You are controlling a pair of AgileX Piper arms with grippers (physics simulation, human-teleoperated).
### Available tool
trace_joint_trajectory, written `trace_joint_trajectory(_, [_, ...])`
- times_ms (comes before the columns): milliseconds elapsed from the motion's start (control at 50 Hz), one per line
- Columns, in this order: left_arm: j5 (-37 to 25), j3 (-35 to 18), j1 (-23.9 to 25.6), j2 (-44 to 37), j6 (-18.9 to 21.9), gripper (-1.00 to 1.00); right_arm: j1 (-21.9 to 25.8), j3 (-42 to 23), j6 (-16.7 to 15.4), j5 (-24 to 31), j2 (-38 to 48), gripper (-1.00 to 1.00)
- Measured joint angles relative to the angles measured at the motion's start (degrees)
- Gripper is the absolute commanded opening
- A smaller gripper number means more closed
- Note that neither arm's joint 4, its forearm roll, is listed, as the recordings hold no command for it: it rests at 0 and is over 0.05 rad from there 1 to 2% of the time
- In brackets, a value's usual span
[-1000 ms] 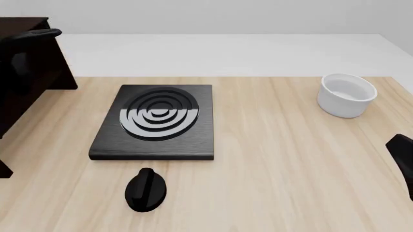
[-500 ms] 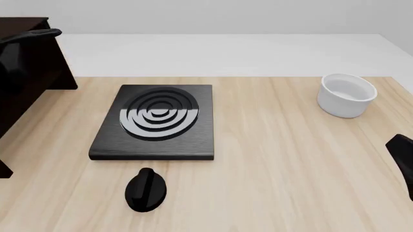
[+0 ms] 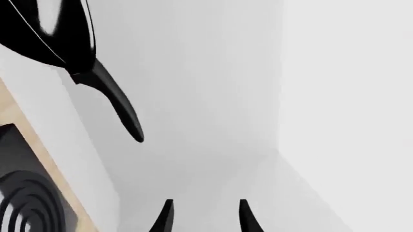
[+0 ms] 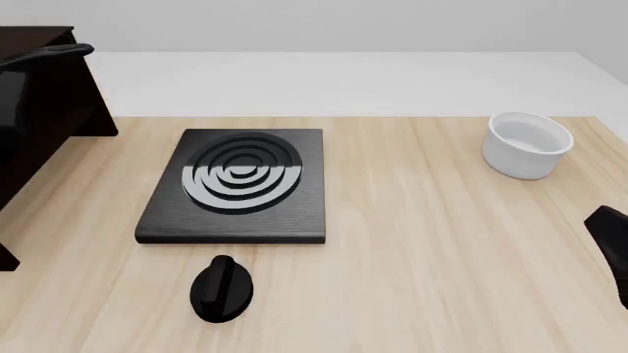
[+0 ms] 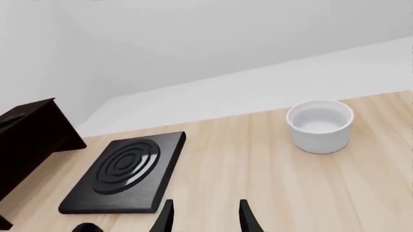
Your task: Put the frying pan on the cabinet shelf.
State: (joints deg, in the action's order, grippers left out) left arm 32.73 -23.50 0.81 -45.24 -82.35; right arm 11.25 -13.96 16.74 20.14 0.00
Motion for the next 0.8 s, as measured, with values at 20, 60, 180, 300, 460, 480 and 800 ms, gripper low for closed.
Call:
trace_joint_trajectory(20, [-1.2,0.1,0.6,1.0,0.8,1.00,0.0,0.1,0.0,-0.2,0.0,1.00])
trace_joint_trajectory(60, [-3.9,0.0,1.5,2.7,2.6,1.00,-0.1,0.3,-0.1,-0.5,0.0,1.00])
trace_joint_trajectory(180, [-12.5,-0.6,4.5,8.5,8.5,1.00,-0.2,1.0,-0.4,-1.5,0.0,1.00])
trace_joint_trajectory(300, [-19.7,-1.1,6.8,12.3,13.7,1.00,-0.3,1.3,-0.9,-2.1,0.0,1.00])
trace_joint_trajectory(460, [-28.2,-2.5,9.4,15.5,20.9,1.00,-0.3,1.4,-1.4,-2.6,0.0,1.00])
trace_joint_trajectory(480, [-29.4,-2.9,9.7,15.9,22.0,1.00,-0.4,1.4,-1.6,-2.6,0.0,1.00])
trace_joint_trajectory(800, [-41.9,-6.4,12.5,18.8,34.6,1.00,-0.6,0.8,-3.2,-2.6,0.0,1.00])
